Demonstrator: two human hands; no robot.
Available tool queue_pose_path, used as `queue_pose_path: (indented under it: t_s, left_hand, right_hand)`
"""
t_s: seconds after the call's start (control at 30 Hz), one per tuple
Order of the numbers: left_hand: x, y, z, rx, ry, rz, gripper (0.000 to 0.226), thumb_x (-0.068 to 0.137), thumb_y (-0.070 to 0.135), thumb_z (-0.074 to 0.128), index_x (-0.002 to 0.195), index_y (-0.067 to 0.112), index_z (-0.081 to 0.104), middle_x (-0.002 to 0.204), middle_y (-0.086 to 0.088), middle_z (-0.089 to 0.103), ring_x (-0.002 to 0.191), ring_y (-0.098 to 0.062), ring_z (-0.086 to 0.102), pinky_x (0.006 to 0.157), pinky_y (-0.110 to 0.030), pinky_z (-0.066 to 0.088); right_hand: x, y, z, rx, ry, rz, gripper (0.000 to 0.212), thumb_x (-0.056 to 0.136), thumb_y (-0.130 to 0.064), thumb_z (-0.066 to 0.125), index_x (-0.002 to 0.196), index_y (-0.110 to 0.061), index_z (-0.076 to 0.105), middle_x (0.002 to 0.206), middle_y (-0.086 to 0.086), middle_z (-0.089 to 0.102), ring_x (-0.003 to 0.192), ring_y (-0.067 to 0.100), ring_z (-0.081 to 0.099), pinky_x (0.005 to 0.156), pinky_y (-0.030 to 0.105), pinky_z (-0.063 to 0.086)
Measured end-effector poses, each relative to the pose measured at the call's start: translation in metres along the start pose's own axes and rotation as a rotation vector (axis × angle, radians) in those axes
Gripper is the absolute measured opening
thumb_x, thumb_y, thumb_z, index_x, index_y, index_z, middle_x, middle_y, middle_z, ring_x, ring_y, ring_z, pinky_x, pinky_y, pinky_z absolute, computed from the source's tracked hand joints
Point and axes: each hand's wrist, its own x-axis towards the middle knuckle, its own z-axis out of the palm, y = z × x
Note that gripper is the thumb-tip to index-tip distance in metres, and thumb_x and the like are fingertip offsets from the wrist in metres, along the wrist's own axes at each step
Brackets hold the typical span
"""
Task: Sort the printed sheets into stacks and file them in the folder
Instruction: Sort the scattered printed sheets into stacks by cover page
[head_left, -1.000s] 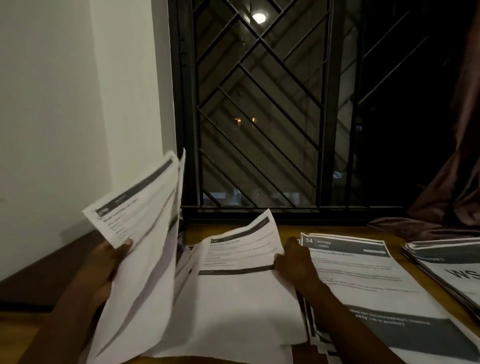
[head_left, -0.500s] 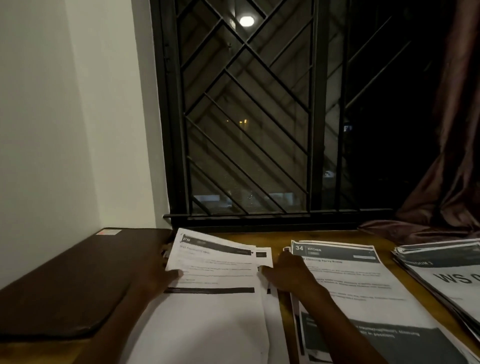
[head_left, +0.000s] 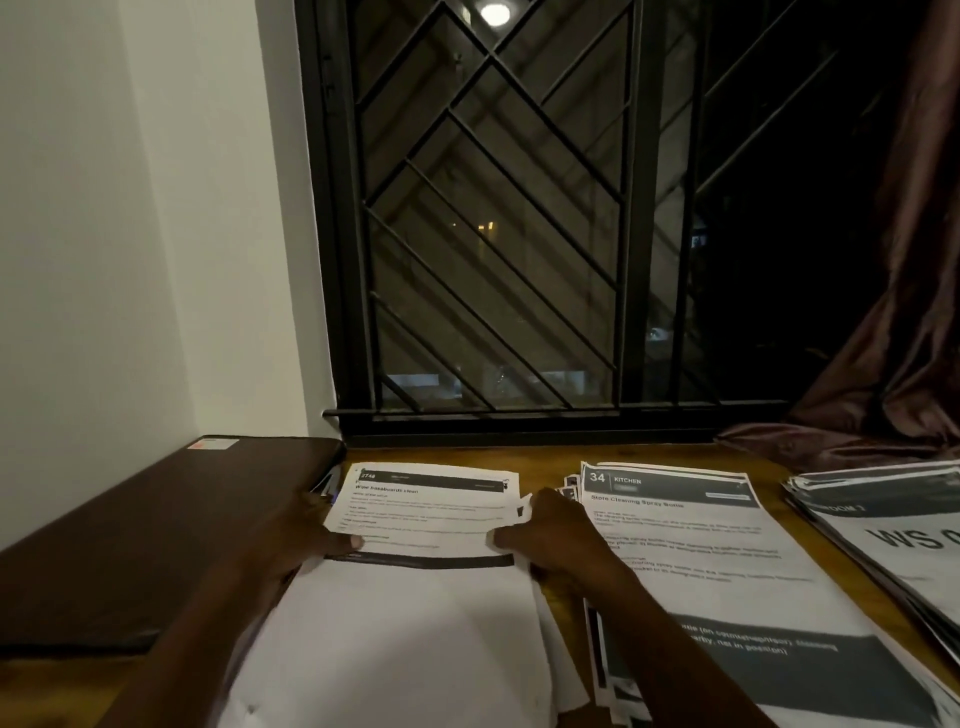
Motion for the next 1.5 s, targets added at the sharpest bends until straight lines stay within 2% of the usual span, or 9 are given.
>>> queue_pose_path:
  t_s: [0.07,0.23,0.4,0.53,0.67,0.8,0.87,1.23,1.5]
  left_hand:
    - [-0.003,-0.004,-0.006,-0.147,-0.064,-0.036,0.034,0.072,-0.015,0.071,0.105,-0.006,0.067,0.095,-0.015,0.075,0.093,-0.031,0.067,0.082,-0.032,0.057]
    - [-0.005,0.008,-0.014,-0.419,-0.041,0.031,0.056,0.073,0.000,0.077,0.123,0.003,0.053,0.112,-0.015,0.069,0.100,-0.033,0.067,0.086,-0.044,0.054]
    - [-0.016,0.018,-0.013,-0.670,-0.208,0.076,0.062,0.069,0.013,0.081,0.126,0.007,0.058,0.122,-0.017,0.066,0.112,-0.040,0.062,0.099,-0.057,0.046]
    - [-0.021,0.032,-0.011,-0.711,-0.206,0.087,0.049,0.081,0.016,0.075,0.126,0.009,0.058,0.122,-0.017,0.066,0.112,-0.040,0.062,0.102,-0.058,0.043]
    - [-0.031,0.065,-0.016,-0.534,-0.162,0.207,0.036,0.086,0.011,0.068,0.121,0.011,0.062,0.115,-0.009,0.071,0.104,-0.029,0.068,0.089,-0.042,0.055]
    - [-0.037,0.115,-0.021,-0.309,0.115,0.453,0.032,0.088,-0.005,0.060,0.115,0.013,0.059,0.106,0.000,0.069,0.087,-0.009,0.067,0.066,-0.010,0.053]
    - [-0.043,0.135,-0.018,-0.260,0.212,0.545,0.032,0.088,-0.006,0.056,0.107,0.020,0.058,0.095,0.009,0.065,0.083,-0.002,0.062,0.060,-0.006,0.049]
    - [-0.050,0.141,-0.037,-0.270,0.345,0.636,0.041,0.086,0.022,0.070,0.124,0.018,0.056,0.116,-0.002,0.065,0.103,-0.019,0.064,0.087,-0.034,0.053]
    - [-0.046,0.102,-0.040,-0.529,0.167,0.439,0.037,0.081,0.019,0.071,0.117,0.013,0.063,0.105,-0.007,0.074,0.087,-0.021,0.073,0.071,-0.032,0.060]
  right_hand:
    - [0.003,0.004,0.002,0.031,-0.003,0.006,0.053,0.077,-0.039,0.074,0.121,-0.014,0.056,0.115,0.000,0.067,0.071,0.001,0.058,0.057,0.010,0.048]
    - [0.003,0.008,0.001,0.384,-0.021,0.105,0.097,0.065,-0.056,0.078,0.142,-0.016,0.034,0.137,0.000,0.053,0.116,0.019,0.055,0.088,0.027,0.044]
    - [-0.005,0.003,-0.005,0.865,-0.331,0.005,0.055,0.071,-0.029,0.078,0.121,-0.015,0.062,0.115,0.005,0.070,0.108,0.023,0.066,0.102,0.043,0.046]
    - [-0.007,-0.001,-0.008,0.981,-0.418,-0.028,0.041,0.081,-0.011,0.069,0.121,-0.014,0.061,0.116,0.013,0.068,0.108,0.032,0.064,0.099,0.052,0.046]
    - [0.001,-0.020,-0.012,0.895,-0.123,-0.137,0.036,0.086,-0.010,0.066,0.121,-0.014,0.061,0.115,0.009,0.069,0.106,0.029,0.065,0.097,0.050,0.048]
    - [-0.004,-0.068,-0.024,0.768,0.218,-0.348,0.022,0.093,-0.012,0.058,0.110,-0.026,0.058,0.093,-0.014,0.064,0.084,-0.001,0.059,0.067,0.008,0.048]
    - [-0.007,-0.091,-0.032,0.679,0.304,-0.479,0.020,0.096,-0.013,0.052,0.108,-0.029,0.055,0.088,-0.021,0.058,0.080,-0.008,0.054,0.059,0.003,0.044]
    - [-0.021,-0.120,-0.053,0.658,0.254,-0.584,0.036,0.082,-0.021,0.072,0.114,-0.025,0.057,0.099,-0.012,0.064,0.091,0.008,0.063,0.074,0.025,0.056]
    - [-0.018,-0.085,-0.034,0.697,0.162,-0.418,0.015,0.084,-0.030,0.066,0.097,-0.030,0.058,0.091,-0.015,0.063,0.084,0.004,0.062,0.059,0.014,0.049]
